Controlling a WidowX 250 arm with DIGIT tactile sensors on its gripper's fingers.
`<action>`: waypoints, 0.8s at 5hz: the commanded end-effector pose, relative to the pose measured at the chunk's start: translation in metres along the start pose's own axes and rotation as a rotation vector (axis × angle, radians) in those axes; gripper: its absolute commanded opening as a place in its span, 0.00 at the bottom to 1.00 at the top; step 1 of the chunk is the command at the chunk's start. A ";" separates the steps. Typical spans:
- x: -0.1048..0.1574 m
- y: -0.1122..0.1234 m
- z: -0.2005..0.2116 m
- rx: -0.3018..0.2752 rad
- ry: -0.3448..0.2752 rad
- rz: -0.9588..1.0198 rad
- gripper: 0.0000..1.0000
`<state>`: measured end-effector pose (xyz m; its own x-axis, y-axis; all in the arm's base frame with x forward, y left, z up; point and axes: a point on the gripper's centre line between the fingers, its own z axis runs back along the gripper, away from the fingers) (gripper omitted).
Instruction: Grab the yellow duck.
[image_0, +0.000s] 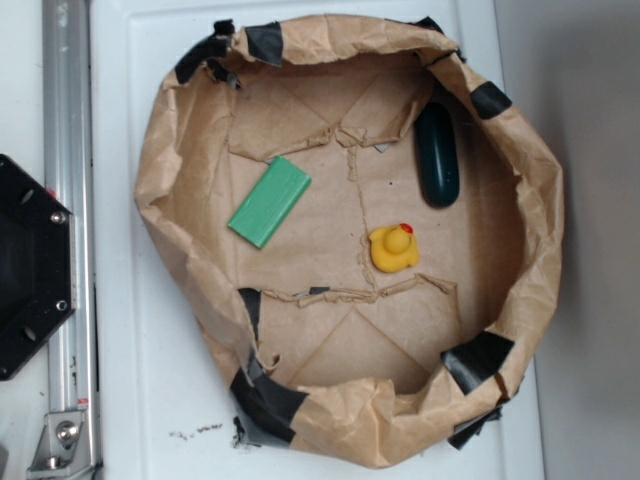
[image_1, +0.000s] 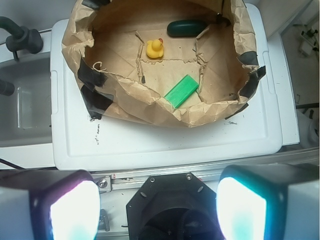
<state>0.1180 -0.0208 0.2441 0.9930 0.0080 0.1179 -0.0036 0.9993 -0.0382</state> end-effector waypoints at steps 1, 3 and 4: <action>0.000 0.000 0.000 0.000 0.000 0.000 1.00; 0.088 0.019 -0.030 0.061 -0.129 -0.093 1.00; 0.116 0.025 -0.064 0.076 -0.133 -0.163 1.00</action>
<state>0.2403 0.0002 0.1850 0.9610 -0.1678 0.2199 0.1579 0.9855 0.0621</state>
